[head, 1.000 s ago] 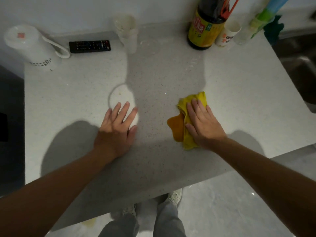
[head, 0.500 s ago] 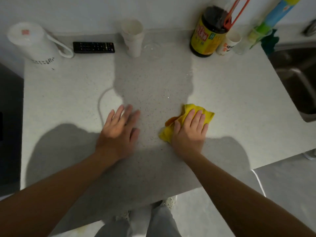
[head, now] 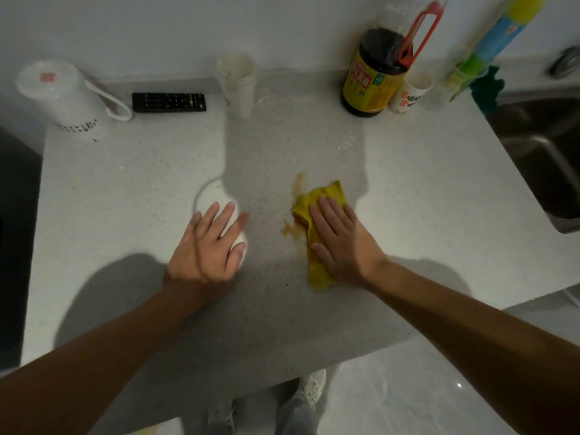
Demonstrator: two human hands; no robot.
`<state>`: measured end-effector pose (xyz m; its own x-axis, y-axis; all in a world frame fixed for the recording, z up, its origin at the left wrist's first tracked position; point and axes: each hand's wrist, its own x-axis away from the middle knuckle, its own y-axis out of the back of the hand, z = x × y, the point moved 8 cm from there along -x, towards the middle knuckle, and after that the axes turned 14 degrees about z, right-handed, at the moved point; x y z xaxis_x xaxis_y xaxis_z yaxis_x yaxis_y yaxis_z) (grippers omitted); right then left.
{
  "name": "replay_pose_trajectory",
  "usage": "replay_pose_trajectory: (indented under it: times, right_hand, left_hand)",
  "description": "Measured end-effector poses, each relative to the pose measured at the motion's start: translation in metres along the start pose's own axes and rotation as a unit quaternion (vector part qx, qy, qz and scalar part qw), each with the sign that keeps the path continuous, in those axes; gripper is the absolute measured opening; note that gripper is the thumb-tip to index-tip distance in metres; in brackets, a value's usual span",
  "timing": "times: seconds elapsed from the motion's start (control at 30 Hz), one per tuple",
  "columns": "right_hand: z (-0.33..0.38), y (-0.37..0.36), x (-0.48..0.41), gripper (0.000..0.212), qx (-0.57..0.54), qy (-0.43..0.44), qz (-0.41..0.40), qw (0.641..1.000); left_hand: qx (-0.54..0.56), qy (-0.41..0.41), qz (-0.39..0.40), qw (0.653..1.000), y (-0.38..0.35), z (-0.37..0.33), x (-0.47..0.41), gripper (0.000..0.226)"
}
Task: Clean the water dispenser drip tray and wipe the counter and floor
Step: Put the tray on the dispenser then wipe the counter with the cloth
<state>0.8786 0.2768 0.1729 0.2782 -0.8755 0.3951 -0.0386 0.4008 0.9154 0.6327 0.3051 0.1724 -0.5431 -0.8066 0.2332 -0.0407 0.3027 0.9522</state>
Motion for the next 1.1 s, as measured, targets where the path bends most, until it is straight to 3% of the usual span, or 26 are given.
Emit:
replay_pose_trajectory:
  times: [0.1,0.27,0.43,0.53,0.67,0.83,0.97,1.1]
  right_hand:
    - [0.032,-0.023,0.047,0.075,-0.044,-0.048,-0.034,0.997]
    - [0.073,-0.039,0.064,0.076,-0.113,-0.243,-0.029,0.963]
    - [0.033,-0.01,0.015,0.076,-0.149,-0.308,-0.063,0.937]
    - [-0.009,0.011,-0.036,0.076,-0.121,-0.256,-0.038,0.958]
    - [-0.033,0.037,-0.101,0.081,-0.011,-0.053,0.008,0.998]
    - [-0.02,0.046,-0.111,0.08,0.083,0.091,0.016,0.992]
    - [0.003,0.021,-0.063,0.074,0.105,0.128,0.012,0.986]
    - [0.033,-0.016,0.01,0.073,0.048,0.064,0.009,0.997]
  left_hand:
    - [-0.009,-0.004,0.012,1.0,0.003,-0.001,0.002,0.058]
    - [0.059,0.005,0.0,0.998,0.014,0.001,0.016,0.054]
    - [-0.01,0.067,0.033,0.997,0.006,0.018,0.026,0.064]
    - [0.019,0.073,0.038,0.996,0.002,0.025,0.023,0.067]
    - [0.002,0.058,0.017,0.998,0.0,0.023,0.018,0.068]
    - [0.018,0.077,0.057,0.995,-0.01,0.031,0.019,0.072]
    - [0.015,0.077,0.052,0.996,-0.005,0.028,0.021,0.067]
    - [0.004,0.071,0.043,0.997,0.001,0.023,0.026,0.064]
